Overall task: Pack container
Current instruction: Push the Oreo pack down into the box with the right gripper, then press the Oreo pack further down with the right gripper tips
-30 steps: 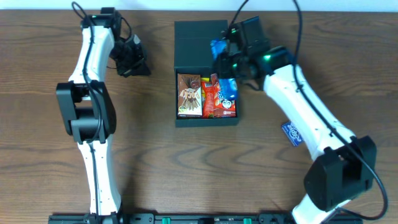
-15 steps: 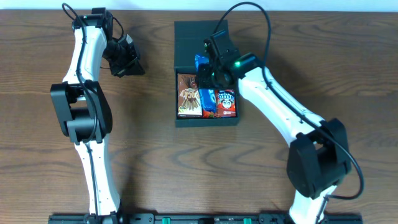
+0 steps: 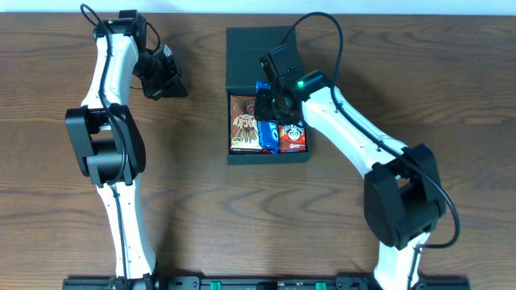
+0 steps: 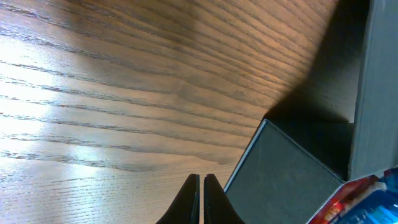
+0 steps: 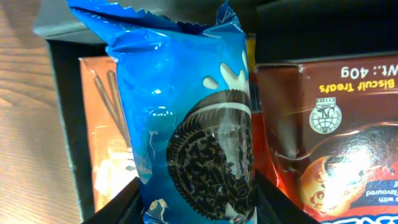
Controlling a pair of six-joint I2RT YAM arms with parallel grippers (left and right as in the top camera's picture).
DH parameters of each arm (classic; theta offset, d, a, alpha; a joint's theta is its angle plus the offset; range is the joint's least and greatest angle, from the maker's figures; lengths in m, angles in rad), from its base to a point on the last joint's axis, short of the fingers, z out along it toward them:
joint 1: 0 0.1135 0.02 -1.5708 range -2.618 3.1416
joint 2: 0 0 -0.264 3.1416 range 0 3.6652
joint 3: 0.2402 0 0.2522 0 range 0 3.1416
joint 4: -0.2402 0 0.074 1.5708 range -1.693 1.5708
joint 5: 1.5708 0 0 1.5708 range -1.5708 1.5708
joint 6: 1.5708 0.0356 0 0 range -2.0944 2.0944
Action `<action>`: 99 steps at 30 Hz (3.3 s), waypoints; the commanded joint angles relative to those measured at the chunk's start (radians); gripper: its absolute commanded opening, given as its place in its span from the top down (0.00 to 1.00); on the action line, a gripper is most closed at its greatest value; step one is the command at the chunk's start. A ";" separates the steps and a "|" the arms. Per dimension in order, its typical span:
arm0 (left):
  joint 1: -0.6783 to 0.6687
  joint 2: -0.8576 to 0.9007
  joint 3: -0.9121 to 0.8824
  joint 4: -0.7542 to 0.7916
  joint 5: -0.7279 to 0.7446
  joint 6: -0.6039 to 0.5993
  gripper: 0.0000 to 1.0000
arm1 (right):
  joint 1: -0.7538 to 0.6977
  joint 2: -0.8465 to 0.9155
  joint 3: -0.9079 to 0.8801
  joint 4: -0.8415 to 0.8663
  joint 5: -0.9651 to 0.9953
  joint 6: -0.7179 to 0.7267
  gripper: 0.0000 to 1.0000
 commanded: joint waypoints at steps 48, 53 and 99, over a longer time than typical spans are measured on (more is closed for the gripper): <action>0.004 0.016 -0.001 0.006 -0.003 0.022 0.94 | -0.005 -0.103 -0.063 -0.194 -0.240 -0.449 0.99; 0.004 0.016 -0.001 0.006 -0.003 0.022 0.94 | -0.005 -0.103 -0.145 -0.148 -0.240 -0.451 0.99; 0.004 0.016 -0.001 0.007 -0.003 0.022 0.94 | -0.165 0.053 -0.054 0.230 -0.322 -0.510 0.99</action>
